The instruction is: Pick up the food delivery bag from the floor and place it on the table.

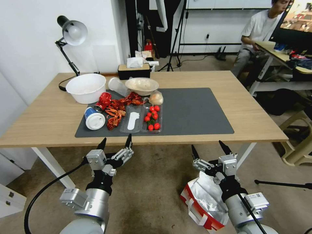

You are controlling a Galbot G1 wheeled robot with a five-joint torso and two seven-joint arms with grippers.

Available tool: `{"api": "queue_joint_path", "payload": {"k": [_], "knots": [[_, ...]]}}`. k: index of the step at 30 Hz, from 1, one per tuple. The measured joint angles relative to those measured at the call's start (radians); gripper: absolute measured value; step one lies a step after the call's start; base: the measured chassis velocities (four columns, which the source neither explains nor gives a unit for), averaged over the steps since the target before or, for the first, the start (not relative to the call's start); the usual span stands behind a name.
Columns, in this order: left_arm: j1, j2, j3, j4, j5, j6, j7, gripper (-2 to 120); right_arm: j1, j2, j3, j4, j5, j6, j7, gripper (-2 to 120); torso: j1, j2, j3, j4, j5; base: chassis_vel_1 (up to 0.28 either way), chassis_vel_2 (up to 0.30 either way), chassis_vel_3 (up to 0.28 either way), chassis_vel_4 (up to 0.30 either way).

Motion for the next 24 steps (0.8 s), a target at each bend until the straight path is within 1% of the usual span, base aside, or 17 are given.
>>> {"api": "queue_joint_path", "payload": {"k": [5,6,10,14,16,18,20,21,24], "knots": [[0.002,0.0,-0.002,-0.001,-0.004,-0.011,-0.001,100,-0.003,-0.001,0.0,0.001,0.0,0.003,0.001,100,-0.012,-0.026,-0.014,0.0,0.0001,0.0,0.0,0.0,0.0],[0.002,0.0,-0.002,-0.001,-0.004,-0.011,-0.001,100,-0.003,-0.001,0.0,0.001,0.0,0.003,0.001,100,-0.012,-0.026,-0.014,0.0,0.0001,0.0,0.0,0.0,0.0],[0.01,0.0,-0.005,-0.002,-0.003,-0.012,-0.009,100,0.0,-0.003,-0.001,0.001,0.0,0.004,0.002,100,-0.025,-0.056,-0.031,0.0,0.0,0.0,0.0,0.0,0.0],[0.011,0.0,-0.006,-0.002,-0.001,-0.013,-0.01,100,0.002,-0.004,0.0,0.001,0.0,0.004,0.003,100,-0.029,-0.066,-0.036,-0.0001,0.0,0.0,0.0,0.0,0.0],[0.014,0.0,-0.006,-0.002,-0.001,-0.017,-0.01,100,0.004,-0.004,0.0,0.001,0.0,0.004,0.004,100,-0.036,-0.083,-0.046,0.0,0.0,0.0,0.0,0.0,0.0],[0.016,0.0,-0.007,-0.002,0.0,-0.018,-0.01,100,0.004,-0.004,0.0,0.0,0.0,0.004,0.004,100,-0.039,-0.088,-0.049,0.0,0.0,0.0,0.0,0.0,0.0],[0.018,0.0,-0.007,-0.002,0.003,-0.019,-0.01,100,0.005,-0.004,0.0,0.0,0.0,0.004,0.004,100,-0.047,-0.106,-0.06,-0.0002,0.0,0.0,0.0,0.0,0.0],[0.018,0.0,-0.007,-0.002,0.003,-0.019,-0.01,100,0.005,-0.004,0.0,0.0,0.0,0.004,0.004,100,-0.047,-0.106,-0.06,-0.0002,0.0,0.0,0.0,0.0,0.0],[0.019,0.0,-0.009,-0.003,0.007,-0.02,-0.009,100,0.006,-0.004,-0.001,-0.001,0.0,0.005,0.004,100,-0.054,-0.124,-0.069,-0.0001,0.0,0.0,0.0,0.0,0.0]]}}
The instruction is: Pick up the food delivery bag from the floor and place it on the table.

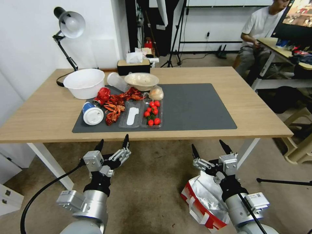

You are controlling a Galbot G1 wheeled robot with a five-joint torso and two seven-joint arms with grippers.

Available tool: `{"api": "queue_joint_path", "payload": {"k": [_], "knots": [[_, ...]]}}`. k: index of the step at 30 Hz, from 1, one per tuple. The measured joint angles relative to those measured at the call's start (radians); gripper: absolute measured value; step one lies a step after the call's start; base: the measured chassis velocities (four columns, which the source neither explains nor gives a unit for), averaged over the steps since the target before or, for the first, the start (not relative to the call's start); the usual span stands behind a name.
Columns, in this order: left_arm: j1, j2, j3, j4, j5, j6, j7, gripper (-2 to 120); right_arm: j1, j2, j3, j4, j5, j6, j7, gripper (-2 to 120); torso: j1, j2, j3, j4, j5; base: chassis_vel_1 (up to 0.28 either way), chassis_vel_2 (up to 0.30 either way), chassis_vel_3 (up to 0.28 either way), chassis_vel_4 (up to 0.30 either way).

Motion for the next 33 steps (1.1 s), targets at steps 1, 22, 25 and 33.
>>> {"api": "queue_joint_path", "payload": {"k": [1,22,25,33], "knots": [[0.0,0.0,0.0,0.0,0.0,0.0,0.0,100,0.0,0.0,0.0,0.0,0.0,0.0,0.0,100,0.0,0.0,0.0,0.0,0.0,0.0,0.0,0.0,0.0],[0.015,-0.009,0.003,-0.005,0.017,-0.008,0.001,100,0.002,-0.008,0.001,-0.001,0.005,0.003,0.001,100,-0.047,-0.109,-0.062,0.0,0.0,0.0,0.0,0.0,0.0],[0.014,-0.009,0.003,-0.005,0.017,-0.008,0.001,100,0.004,-0.008,0.001,-0.003,0.006,0.003,0.001,100,-0.051,-0.119,-0.068,0.0001,0.0001,0.0,0.0,0.0,0.0],[0.011,-0.009,0.002,-0.005,0.016,-0.008,0.001,100,0.01,-0.01,0.001,-0.006,0.008,0.001,-0.001,100,-0.067,-0.157,-0.09,0.0,0.0,0.0,0.0,0.0,0.0]]}}
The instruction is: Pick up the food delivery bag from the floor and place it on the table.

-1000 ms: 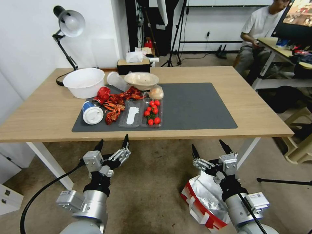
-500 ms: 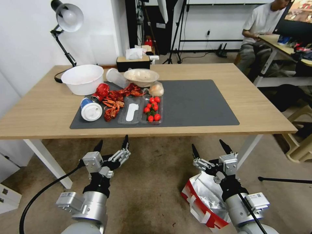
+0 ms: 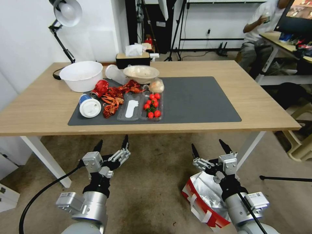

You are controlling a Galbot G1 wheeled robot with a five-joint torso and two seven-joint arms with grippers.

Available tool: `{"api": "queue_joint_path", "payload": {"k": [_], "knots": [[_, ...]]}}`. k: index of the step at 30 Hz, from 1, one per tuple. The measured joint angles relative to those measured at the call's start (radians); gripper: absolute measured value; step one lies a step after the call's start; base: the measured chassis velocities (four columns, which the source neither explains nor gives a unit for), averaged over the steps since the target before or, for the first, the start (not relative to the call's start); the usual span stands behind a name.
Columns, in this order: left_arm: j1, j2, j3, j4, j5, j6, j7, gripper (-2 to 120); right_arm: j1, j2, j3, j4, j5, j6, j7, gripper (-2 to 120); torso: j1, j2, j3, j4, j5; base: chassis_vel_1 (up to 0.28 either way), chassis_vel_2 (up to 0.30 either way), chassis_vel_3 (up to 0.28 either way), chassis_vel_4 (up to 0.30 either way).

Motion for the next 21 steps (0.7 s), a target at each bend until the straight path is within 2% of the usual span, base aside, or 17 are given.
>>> {"api": "queue_joint_path", "payload": {"k": [21], "knots": [[0.01,-0.004,-0.002,-0.001,0.003,-0.006,0.001,100,-0.002,-0.007,0.001,0.0,0.004,-0.001,-0.001,100,-0.038,-0.094,-0.055,0.0,0.0001,0.0,0.0,0.0,0.0]]}}
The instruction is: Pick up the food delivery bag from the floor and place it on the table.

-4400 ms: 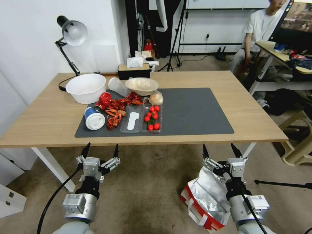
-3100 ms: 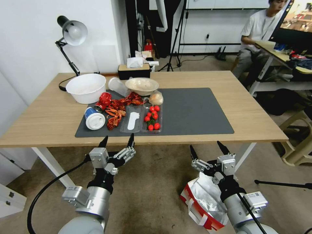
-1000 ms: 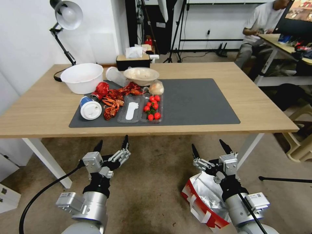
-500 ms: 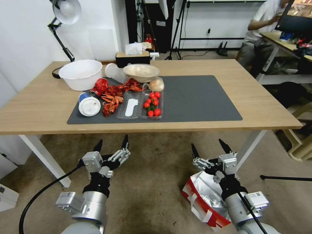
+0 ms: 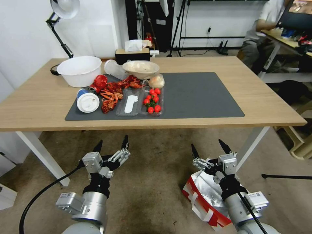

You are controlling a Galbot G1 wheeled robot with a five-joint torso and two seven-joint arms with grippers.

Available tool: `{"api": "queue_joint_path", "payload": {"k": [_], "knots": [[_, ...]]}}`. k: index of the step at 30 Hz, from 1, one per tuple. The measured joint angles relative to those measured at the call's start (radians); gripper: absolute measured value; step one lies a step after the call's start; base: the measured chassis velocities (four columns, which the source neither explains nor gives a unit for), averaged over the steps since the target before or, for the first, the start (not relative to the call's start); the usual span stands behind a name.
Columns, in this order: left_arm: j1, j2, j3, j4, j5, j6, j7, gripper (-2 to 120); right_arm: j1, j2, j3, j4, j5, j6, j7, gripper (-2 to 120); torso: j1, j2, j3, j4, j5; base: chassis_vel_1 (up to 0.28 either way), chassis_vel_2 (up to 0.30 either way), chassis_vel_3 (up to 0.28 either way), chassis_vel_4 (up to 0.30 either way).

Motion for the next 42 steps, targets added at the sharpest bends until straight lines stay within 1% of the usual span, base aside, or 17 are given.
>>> {"api": "queue_joint_path", "payload": {"k": [6,9,10,21,26,28,30,32,36,40,42], "knots": [[0.004,-0.003,0.0,-0.001,0.004,-0.004,0.001,100,-0.001,-0.003,0.0,0.0,0.0,0.0,-0.001,100,-0.007,-0.019,-0.011,0.0,0.0,0.0,0.0,0.0,0.0],[0.008,-0.005,-0.001,-0.002,0.006,-0.007,0.003,100,-0.001,-0.006,0.0,-0.001,0.001,0.001,-0.003,100,-0.015,-0.037,-0.023,0.0,0.0,0.0,0.0,0.0,0.0],[0.008,-0.005,-0.001,-0.002,0.006,-0.007,0.003,100,-0.001,-0.006,0.0,-0.001,0.001,0.001,-0.003,100,-0.015,-0.037,-0.023,0.0,0.0,0.0,0.0,0.0,0.0],[0.01,-0.011,-0.002,-0.002,0.018,-0.01,0.003,100,0.004,-0.012,0.0,-0.015,0.007,0.003,-0.006,100,-0.035,-0.087,-0.053,0.0,0.0,0.0,0.0,0.0,0.0],[0.006,-0.008,-0.003,0.007,0.019,-0.011,0.004,100,0.006,-0.012,0.002,-0.022,0.008,0.003,-0.009,100,-0.044,-0.11,-0.066,0.0,0.0,0.0,0.0,0.0,0.0],[0.005,-0.008,-0.003,0.008,0.019,-0.011,0.004,100,0.006,-0.012,0.002,-0.023,0.008,0.003,-0.009,100,-0.045,-0.112,-0.068,0.0,0.0,0.0,0.0,0.0,0.0],[0.005,-0.007,-0.003,0.012,0.019,-0.011,0.003,100,0.006,-0.012,0.005,-0.025,0.01,0.003,-0.011,100,-0.05,-0.126,-0.077,0.0,-0.0001,0.0,0.0,0.0,0.0],[0.004,-0.007,-0.003,0.013,0.02,-0.011,0.002,100,0.007,-0.012,0.006,-0.026,0.01,0.003,-0.012,100,-0.051,-0.13,-0.079,0.0,0.0,0.0,0.0,0.0,0.0],[0.004,-0.006,0.001,0.016,0.021,-0.012,0.002,100,0.006,-0.018,0.014,-0.027,0.013,0.003,-0.015,100,-0.06,-0.153,-0.092,0.0,0.0,0.0,0.0,0.0,0.0],[0.003,-0.007,0.001,0.02,0.022,-0.012,0.002,100,0.006,-0.019,0.014,-0.028,0.017,0.003,-0.015,100,-0.065,-0.163,-0.099,0.0001,0.0,0.0,0.0,0.0,0.0],[-0.001,-0.007,0.001,0.023,0.022,-0.013,0.002,100,0.008,-0.019,0.015,-0.033,0.017,0.002,-0.015,100,-0.069,-0.175,-0.106,0.0,0.0,0.0,0.0,0.0,0.0]]}}
